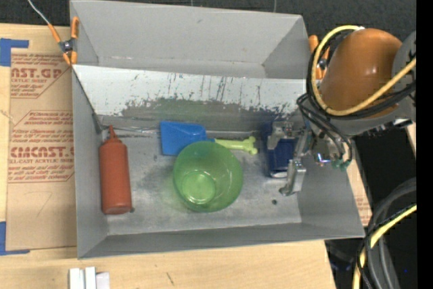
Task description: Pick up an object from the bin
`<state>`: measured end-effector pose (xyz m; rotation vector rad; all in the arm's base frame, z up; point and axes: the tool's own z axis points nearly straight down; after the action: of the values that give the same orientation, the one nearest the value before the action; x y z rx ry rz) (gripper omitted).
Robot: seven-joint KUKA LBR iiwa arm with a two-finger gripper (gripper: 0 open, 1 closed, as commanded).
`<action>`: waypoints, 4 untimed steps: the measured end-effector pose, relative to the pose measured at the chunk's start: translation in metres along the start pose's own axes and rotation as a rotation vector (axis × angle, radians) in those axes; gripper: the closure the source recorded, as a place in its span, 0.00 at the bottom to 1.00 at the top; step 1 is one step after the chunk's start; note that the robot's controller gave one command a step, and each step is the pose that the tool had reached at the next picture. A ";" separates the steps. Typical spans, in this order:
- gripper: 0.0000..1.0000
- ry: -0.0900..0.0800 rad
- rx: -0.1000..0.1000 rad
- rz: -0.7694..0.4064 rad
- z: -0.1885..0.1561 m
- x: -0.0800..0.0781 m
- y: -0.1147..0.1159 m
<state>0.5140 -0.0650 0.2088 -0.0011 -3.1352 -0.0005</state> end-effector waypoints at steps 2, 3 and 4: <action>0.00 -0.006 0.001 0.006 0.062 -0.014 -0.050; 0.00 -0.011 0.001 -0.103 0.103 -0.009 -0.058; 0.00 -0.007 -0.008 -0.304 0.119 -0.020 -0.068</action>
Offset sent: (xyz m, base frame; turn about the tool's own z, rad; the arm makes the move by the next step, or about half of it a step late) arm 0.0128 -0.0524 -0.0657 0.0069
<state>0.5334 -0.1332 0.0897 0.4752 -3.1057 -0.0150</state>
